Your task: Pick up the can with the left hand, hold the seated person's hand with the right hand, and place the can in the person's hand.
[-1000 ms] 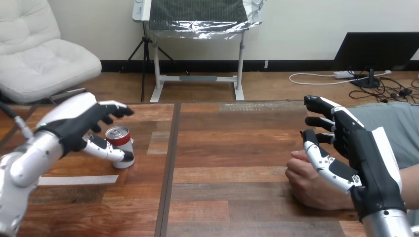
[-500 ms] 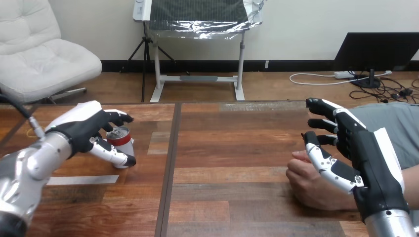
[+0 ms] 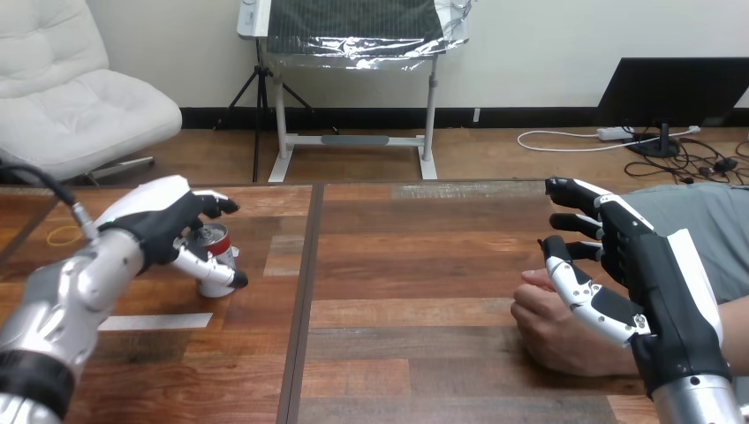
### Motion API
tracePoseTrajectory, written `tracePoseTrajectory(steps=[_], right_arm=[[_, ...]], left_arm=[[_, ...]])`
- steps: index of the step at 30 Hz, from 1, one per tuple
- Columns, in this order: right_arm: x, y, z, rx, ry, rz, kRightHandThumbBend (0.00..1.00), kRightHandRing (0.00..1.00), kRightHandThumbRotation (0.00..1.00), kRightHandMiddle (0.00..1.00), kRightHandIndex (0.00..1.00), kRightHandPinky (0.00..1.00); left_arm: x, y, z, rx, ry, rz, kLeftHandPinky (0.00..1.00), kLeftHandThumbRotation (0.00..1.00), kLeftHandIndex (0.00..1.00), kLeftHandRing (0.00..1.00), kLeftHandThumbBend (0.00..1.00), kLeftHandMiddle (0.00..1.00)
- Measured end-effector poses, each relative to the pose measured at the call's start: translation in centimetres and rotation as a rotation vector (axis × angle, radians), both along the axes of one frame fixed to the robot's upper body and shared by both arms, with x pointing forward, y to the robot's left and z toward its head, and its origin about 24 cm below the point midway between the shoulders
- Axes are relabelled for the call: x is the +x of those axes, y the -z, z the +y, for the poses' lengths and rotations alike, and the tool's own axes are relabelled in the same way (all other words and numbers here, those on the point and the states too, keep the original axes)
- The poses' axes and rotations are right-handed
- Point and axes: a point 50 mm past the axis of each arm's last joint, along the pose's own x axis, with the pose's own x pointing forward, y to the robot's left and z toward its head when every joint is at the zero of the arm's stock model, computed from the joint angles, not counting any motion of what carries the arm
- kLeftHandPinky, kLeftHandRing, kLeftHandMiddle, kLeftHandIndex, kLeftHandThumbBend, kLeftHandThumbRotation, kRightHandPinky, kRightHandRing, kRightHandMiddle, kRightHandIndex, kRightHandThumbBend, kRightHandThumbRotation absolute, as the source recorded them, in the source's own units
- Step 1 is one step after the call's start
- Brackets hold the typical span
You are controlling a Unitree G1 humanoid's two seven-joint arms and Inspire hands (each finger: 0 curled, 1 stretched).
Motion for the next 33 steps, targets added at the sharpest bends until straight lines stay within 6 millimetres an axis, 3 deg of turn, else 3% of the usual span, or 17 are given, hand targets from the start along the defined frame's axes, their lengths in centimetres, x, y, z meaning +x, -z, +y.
tracePoseTrajectory(steps=[14,33], right_arm=[[0.1,-0.5,0.0,-0.006,-0.004,-0.02,0.25,0.79,0.0,0.84,0.79,0.68],[0.1,-1.3,0.1,-0.027,-0.005,-0.052,0.24,0.77,0.0,0.82,0.78,0.66]], left_arm=[[1.1,-0.1,-0.9,0.116,0.033,-0.091,0.78,0.28,0.86,0.84,0.83,0.87],[1.4,-0.3,-1.2,0.159,0.054,-0.173,0.8,0.25,0.84,0.83,0.79,0.85]])
